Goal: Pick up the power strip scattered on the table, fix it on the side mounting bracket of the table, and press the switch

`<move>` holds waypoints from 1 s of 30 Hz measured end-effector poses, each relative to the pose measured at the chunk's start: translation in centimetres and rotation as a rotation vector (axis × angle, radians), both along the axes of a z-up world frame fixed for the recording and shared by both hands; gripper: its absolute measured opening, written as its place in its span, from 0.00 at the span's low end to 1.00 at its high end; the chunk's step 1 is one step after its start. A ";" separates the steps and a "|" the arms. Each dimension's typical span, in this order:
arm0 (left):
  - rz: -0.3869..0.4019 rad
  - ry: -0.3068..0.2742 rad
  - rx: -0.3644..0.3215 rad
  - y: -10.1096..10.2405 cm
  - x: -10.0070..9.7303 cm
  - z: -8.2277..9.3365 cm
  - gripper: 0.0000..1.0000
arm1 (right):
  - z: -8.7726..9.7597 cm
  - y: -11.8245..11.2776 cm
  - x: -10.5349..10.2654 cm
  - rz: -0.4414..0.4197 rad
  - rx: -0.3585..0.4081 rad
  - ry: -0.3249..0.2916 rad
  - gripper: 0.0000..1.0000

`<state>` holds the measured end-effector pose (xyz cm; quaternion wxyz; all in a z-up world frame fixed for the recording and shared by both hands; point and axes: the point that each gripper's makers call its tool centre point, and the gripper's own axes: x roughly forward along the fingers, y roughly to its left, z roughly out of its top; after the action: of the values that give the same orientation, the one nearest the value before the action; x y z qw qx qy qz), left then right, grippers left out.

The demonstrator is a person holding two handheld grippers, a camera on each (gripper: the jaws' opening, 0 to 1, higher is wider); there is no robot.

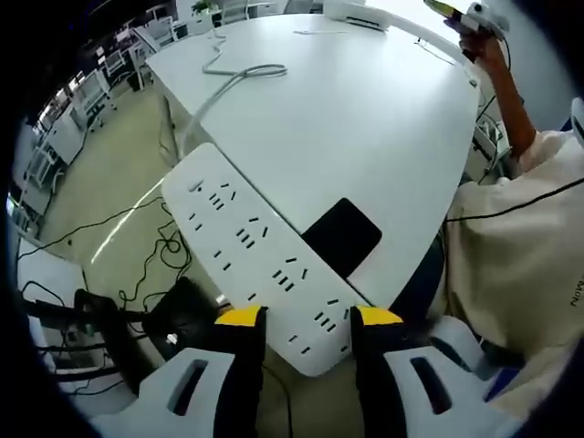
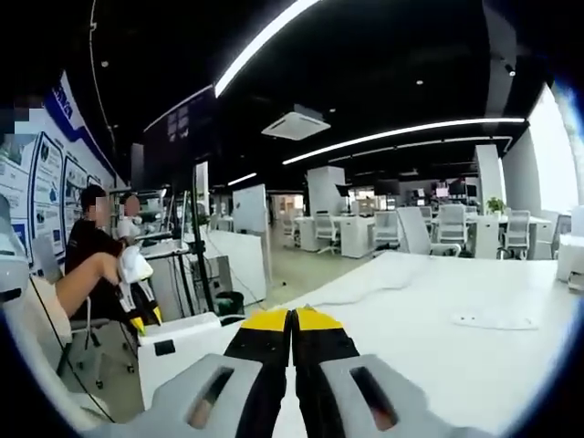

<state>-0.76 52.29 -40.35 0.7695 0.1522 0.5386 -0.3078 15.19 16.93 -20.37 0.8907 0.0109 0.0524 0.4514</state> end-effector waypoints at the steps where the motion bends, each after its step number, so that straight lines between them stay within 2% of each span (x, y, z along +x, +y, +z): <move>1: 0.000 0.002 0.001 0.0 0.0 0.0 0.42 | 0.0 0.2 0.1 0.003 -0.003 0.001 0.00; 20: 0.002 -0.002 -0.001 0.1 0.0 0.0 0.42 | 0.4 4.3 0.7 0.068 -0.052 0.006 0.00; 30: 0.002 -0.008 -0.004 0.1 0.1 -0.1 0.42 | 0.5 7.2 0.7 0.118 -0.075 0.007 0.00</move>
<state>-0.68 52.37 -40.41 0.7722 0.1513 0.5350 -0.3075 15.92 24.13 -19.91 0.8622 -0.0242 0.0731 0.5007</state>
